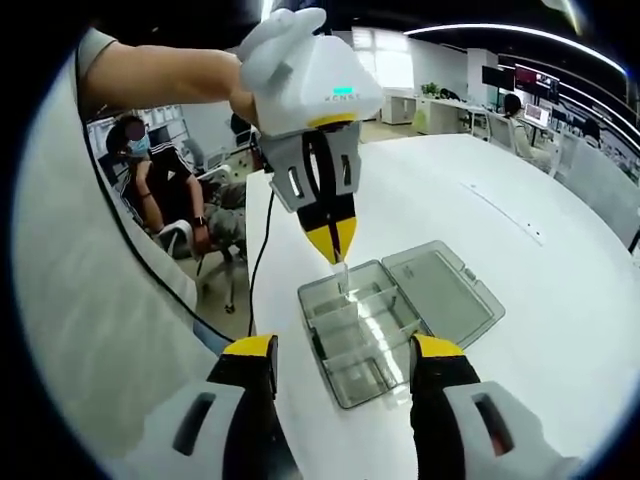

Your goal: Insert the divider into the dual guide fixture by aligning both edges with the guide slots and pushing it downward to the bottom, including one-sided entry, uneven engagement, binding, and posture correction.

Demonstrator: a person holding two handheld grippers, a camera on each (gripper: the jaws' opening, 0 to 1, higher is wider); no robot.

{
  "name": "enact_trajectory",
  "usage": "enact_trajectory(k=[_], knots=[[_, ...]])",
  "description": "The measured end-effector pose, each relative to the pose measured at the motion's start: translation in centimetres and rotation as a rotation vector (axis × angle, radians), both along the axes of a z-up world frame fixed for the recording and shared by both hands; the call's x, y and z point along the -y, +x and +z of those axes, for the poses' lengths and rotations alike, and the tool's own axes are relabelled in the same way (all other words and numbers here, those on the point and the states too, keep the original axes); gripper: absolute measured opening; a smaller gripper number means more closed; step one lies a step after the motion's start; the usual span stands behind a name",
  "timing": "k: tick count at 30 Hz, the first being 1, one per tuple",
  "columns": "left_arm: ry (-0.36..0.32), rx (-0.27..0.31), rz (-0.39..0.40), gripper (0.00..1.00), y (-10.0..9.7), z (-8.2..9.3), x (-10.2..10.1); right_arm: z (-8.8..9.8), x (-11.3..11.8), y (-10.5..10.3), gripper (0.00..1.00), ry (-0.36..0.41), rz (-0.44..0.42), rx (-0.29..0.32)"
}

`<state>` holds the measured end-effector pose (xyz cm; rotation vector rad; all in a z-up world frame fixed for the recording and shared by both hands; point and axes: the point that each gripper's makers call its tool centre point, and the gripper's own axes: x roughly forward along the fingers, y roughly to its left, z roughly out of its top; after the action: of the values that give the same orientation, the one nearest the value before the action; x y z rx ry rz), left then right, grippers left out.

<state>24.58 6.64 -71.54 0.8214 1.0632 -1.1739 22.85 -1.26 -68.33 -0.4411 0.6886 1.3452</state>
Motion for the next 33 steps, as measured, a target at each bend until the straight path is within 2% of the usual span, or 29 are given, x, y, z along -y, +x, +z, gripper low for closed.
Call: enact_trajectory(k=[33], knots=[[0.016,-0.012,-0.011,0.0,0.5,-1.6,-0.1,-0.5,0.8,-0.1,0.5,-0.003,-0.029,-0.025]])
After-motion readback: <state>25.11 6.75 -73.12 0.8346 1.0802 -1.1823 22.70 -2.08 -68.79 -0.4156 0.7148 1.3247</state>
